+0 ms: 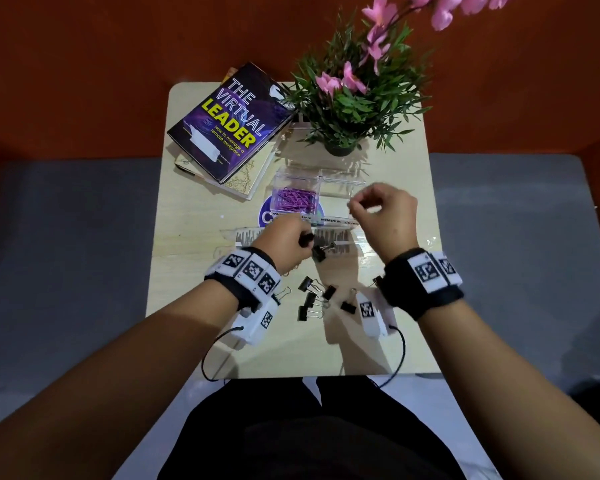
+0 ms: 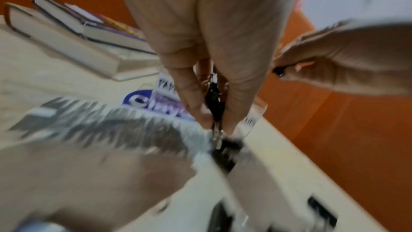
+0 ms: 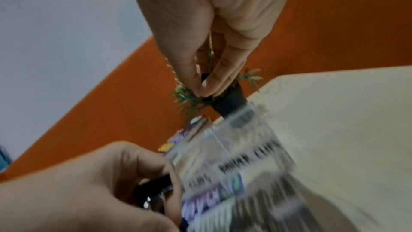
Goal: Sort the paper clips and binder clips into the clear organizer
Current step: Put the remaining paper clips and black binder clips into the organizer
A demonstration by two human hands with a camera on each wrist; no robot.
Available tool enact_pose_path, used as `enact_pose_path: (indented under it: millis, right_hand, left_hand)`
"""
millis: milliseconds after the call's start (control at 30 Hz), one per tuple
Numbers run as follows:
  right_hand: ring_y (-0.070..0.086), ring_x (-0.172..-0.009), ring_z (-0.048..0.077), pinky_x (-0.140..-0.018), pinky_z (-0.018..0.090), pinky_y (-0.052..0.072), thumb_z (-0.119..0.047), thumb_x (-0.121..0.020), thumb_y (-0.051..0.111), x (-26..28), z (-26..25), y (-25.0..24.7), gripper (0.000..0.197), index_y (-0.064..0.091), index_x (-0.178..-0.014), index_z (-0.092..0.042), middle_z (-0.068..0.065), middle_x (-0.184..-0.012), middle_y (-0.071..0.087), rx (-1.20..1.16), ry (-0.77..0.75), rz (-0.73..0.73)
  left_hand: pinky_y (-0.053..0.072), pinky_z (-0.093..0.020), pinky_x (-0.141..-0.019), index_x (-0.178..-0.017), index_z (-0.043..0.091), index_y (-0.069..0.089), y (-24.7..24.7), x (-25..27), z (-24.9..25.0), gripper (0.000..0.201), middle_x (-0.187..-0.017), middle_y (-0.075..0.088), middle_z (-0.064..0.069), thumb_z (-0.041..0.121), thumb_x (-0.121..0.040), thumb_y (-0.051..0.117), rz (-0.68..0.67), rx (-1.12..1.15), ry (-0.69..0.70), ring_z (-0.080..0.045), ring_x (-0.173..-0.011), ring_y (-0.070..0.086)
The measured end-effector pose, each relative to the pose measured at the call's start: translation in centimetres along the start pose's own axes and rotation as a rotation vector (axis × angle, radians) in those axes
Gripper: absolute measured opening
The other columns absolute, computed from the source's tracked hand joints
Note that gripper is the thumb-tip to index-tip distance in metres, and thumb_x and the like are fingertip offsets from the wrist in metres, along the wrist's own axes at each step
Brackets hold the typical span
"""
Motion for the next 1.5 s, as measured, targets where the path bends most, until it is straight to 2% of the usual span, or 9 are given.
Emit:
enact_pose_path:
  millis: [233, 467, 633, 800, 967, 1133, 1200, 1333, 1500]
  right_hand:
    - [0.067, -0.082, 0.023, -0.082, 0.037, 0.055, -0.005, -0.078, 0.067, -1.8, 0.5, 1.9, 0.011, 0.071, -0.088, -0.01, 0.011, -0.089, 0.074, 0.171, -0.054, -0.149]
    - [0.061, -0.086, 0.024, -0.073, 0.037, 0.054, 0.0, -0.078, 0.061, 4.9, 7.5, 0.6, 0.022, 0.069, -0.092, -0.015, 0.006, -0.101, 0.066, 0.326, 0.006, -0.346]
    - [0.047, -0.096, 0.024, -0.064, 0.035, 0.05, -0.007, -0.077, 0.065, 9.2, 9.8, 2.3, 0.03, 0.063, -0.103, -0.023, 0.0, -0.116, 0.055, 0.498, -0.178, -0.566]
    - [0.055, -0.081, 0.033, -0.058, 0.033, 0.044, -0.01, -0.086, 0.06, 9.8, 8.9, 2.6, 0.007, 0.066, -0.088, -0.008, 0.012, -0.095, 0.061, 0.438, -0.221, -0.484]
    - [0.057, -0.081, 0.026, -0.069, 0.033, 0.048, -0.008, -0.083, 0.063, 10.1, 9.6, 1.8, 0.02, 0.064, -0.102, -0.012, 0.009, -0.094, 0.055, 0.303, -0.073, -0.497]
    - [0.05, -0.087, 0.022, -0.067, 0.032, 0.047, -0.031, -0.086, 0.057, 12.7, 6.7, 3.5, 0.029, 0.058, -0.114, -0.026, 0.008, -0.097, 0.054, 0.314, -0.224, -0.569]
    - [0.049, -0.089, 0.024, -0.063, 0.035, 0.05, -0.04, -0.086, 0.051, 13.7, 6.6, 4.7, 0.029, 0.06, -0.11, -0.028, 0.009, -0.098, 0.053, 0.387, -0.216, -0.57]
    - [0.053, -0.086, 0.033, -0.05, 0.04, 0.054, -0.015, -0.08, 0.068, 14.2, 8.2, 6.1, 0.023, 0.063, -0.101, -0.021, 0.013, -0.098, 0.054, 0.549, -0.199, -0.507]
    - [0.059, -0.071, 0.031, -0.048, 0.03, 0.051, -0.005, -0.065, 0.078, 14.1, 7.3, 6.1, 0.027, 0.066, -0.088, -0.013, 0.012, -0.084, 0.061, 0.546, -0.288, -0.483]
  left_hand:
    - [0.046, -0.031, -0.08, -0.084, 0.007, 0.066, -6.5, -4.3, 5.7, 0.003, -0.098, 0.061, -0.012, 0.007, -0.082, 0.067, 0.274, 0.008, 0.095, -0.024, -0.092, 0.059]
    - [0.048, -0.032, -0.092, -0.105, 0.015, 0.065, -3.8, -4.9, 6.0, 0.022, -0.13, 0.056, -0.008, 0.017, -0.083, 0.071, 0.152, -0.066, 0.124, -0.024, -0.108, 0.06]
    - [0.052, -0.03, -0.083, -0.114, 0.021, 0.06, -1.5, 1.3, 0.6, 0.03, -0.115, 0.058, 0.0, 0.02, -0.085, 0.069, 0.038, -0.117, 0.101, -0.014, -0.09, 0.057]
    - [0.051, -0.034, -0.083, -0.113, 0.019, 0.059, 3.5, 7.0, -6.3, 0.043, -0.113, 0.049, 0.002, 0.025, -0.075, 0.079, -0.196, -0.228, -0.005, -0.018, -0.099, 0.051]
    - [0.046, -0.034, -0.084, -0.102, 0.012, 0.062, 3.8, 6.8, -7.6, 0.019, -0.101, 0.057, -0.004, 0.008, -0.084, 0.065, -0.065, -0.133, -0.02, -0.025, -0.098, 0.053]
    - [0.046, -0.02, -0.073, -0.109, 0.011, 0.064, 3.8, 8.0, -6.7, 0.024, -0.098, 0.053, -0.003, 0.006, -0.086, 0.062, 0.069, 0.185, -0.003, -0.005, -0.074, 0.052]
    - [0.048, -0.025, -0.076, -0.114, 0.011, 0.065, 4.9, 8.2, -6.3, 0.025, -0.102, 0.053, -0.007, 0.009, -0.089, 0.06, 0.038, 0.134, 0.014, -0.012, -0.076, 0.051]
    - [0.051, -0.038, -0.086, -0.113, 0.015, 0.064, 6.3, 8.0, -6.5, 0.024, -0.106, 0.052, -0.006, 0.021, -0.089, 0.063, -0.013, -0.027, -0.02, -0.024, -0.097, 0.049]
    - [0.048, -0.036, -0.086, -0.103, 0.013, 0.063, 6.2, 7.7, -6.2, 0.019, -0.103, 0.056, -0.006, 0.018, -0.085, 0.066, 0.014, -0.072, -0.036, -0.023, -0.093, 0.052]
Point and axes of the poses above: each hand's wrist, its own x-axis away from the middle knuckle, its own y-axis out of the palm, z = x × y, the point moved 8 cm from there along -x, towards the middle knuckle
